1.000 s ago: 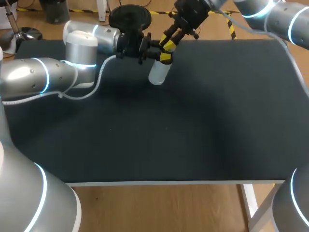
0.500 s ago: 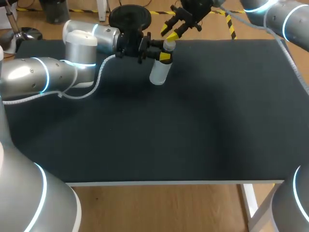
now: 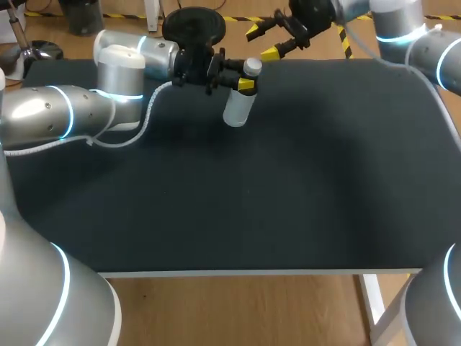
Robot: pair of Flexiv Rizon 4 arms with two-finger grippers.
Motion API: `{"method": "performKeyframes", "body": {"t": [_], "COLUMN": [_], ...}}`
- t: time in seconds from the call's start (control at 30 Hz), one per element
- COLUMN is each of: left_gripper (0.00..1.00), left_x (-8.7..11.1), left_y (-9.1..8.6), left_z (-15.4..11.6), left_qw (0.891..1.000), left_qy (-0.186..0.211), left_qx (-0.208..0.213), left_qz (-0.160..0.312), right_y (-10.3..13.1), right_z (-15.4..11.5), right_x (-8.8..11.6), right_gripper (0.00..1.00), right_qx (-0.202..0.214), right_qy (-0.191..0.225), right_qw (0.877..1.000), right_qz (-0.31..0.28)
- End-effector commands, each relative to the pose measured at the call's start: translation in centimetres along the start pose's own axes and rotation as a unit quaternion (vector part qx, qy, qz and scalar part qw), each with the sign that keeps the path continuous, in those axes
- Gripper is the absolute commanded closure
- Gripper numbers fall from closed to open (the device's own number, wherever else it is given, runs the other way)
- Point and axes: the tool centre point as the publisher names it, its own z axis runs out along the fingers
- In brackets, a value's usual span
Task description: Unscrew the bottle cap
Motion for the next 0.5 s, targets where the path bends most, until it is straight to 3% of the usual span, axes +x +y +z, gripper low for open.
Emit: {"method": "performKeyframes", "body": {"t": [0.03, 0.27, 0.5], "left_gripper": [1.0, 1.0, 1.0], "left_x": [-0.4, -0.4, -0.4], "left_y": [0.2, 0.2, 0.2], "left_z": [0.0, 0.0, 0.0], "left_qw": [1.0, 1.0, 1.0], "left_qy": [0.004, 0.004, 0.004], "left_qx": [0.002, 0.002, 0.002], "left_qz": [0.0, 0.0, 0.0], "right_y": [0.7, 0.3, -0.6], "right_z": [0.4, 0.7, 1.2], "right_x": [1.8, 2.1, 1.7], "right_gripper": [0.0, 0.0, 0.0], "right_qx": [0.008, 0.025, 0.059], "right_qy": [-0.216, -0.298, -0.335], "right_qw": [0.976, 0.954, 0.939], "right_qz": [0.017, 0.036, 0.062]}}
